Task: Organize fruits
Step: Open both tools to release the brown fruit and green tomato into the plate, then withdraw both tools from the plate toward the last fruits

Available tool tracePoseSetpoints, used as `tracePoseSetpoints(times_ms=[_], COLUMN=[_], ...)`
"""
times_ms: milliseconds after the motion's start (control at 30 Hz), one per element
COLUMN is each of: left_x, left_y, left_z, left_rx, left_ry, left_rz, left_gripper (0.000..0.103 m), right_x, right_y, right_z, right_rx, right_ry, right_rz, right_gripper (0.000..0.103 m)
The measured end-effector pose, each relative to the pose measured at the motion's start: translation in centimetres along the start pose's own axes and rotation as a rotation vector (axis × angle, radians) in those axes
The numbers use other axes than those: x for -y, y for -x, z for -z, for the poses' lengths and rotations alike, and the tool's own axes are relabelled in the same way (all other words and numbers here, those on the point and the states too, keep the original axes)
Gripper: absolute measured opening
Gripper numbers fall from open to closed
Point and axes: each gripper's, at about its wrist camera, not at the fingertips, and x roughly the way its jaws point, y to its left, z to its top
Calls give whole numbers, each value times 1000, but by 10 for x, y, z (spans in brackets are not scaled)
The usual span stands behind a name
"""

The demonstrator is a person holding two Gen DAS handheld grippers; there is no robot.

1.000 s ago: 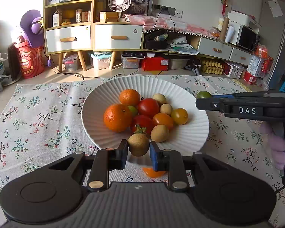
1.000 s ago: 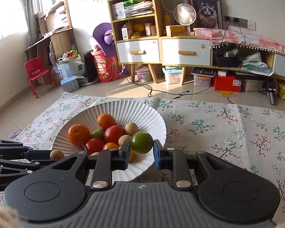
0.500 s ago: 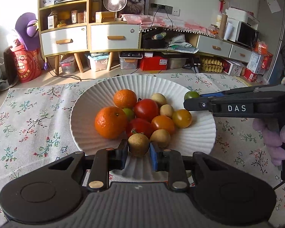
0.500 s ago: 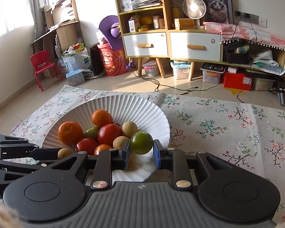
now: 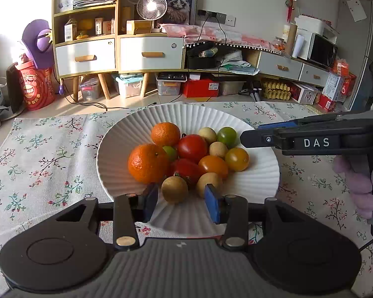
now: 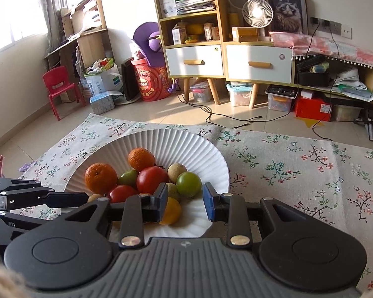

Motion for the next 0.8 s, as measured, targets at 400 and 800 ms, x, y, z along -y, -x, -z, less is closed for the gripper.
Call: tracePoseSetpoints(times_ms=[400,800], left_x=[2,1], left_y=[21,27], left_z=[7,37], left_rx=[-7,-13], left_ry=[11,40], left_rz=[-41,-97], left_gripper=[69,96], right_x=[-6,-20], right_y=[31,49], right_z=[7,38], right_rx=[1,-24], right_ry=[9,16], right_rz=[32,57], right_gripper=[56,96])
